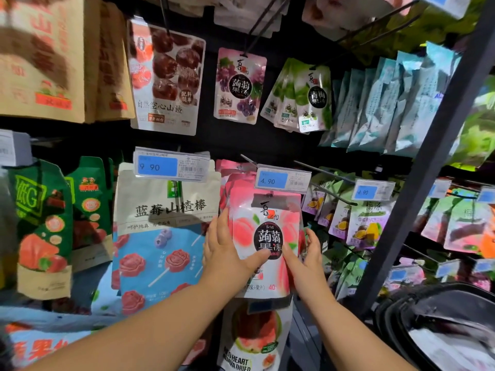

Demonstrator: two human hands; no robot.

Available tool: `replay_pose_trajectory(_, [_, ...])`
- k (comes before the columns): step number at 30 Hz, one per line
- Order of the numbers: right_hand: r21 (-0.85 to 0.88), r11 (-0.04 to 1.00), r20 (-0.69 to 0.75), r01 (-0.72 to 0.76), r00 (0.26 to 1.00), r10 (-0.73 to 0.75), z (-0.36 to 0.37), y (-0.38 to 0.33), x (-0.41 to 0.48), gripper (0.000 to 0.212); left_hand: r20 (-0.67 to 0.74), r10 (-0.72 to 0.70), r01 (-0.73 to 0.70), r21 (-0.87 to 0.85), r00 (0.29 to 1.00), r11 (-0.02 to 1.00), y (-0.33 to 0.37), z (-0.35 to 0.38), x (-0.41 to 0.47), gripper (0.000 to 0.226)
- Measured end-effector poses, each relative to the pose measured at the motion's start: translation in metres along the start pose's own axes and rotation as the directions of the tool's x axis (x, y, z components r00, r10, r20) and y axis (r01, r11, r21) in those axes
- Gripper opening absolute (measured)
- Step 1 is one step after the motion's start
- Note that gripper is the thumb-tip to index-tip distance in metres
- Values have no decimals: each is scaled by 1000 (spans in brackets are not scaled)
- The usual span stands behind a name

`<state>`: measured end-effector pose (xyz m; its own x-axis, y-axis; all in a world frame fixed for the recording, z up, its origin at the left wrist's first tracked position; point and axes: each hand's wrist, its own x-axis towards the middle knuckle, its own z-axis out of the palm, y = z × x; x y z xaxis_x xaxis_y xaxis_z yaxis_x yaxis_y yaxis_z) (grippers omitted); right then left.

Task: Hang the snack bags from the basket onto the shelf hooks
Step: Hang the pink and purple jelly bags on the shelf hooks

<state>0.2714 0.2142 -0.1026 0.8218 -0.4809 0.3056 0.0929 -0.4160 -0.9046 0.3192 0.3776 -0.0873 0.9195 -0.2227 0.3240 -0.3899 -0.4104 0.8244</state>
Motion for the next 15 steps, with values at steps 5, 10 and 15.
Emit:
replay_pose_trajectory(5, [66, 997, 137, -30, 990, 21, -6, -4, 9, 109, 59, -50, 54, -56, 997, 997, -7, -1, 9, 130])
replay_pose_trajectory(10, [116, 986, 228, -118, 970, 89, -10, -6, 20, 76, 97, -95, 108, -138, 991, 985, -10, 1, 10, 129])
replay_pose_trajectory(15, [58, 980, 261, -192, 950, 170, -7, 0, 15, 48, 119, -96, 121, -216, 988, 969, -17, 8, 12, 134])
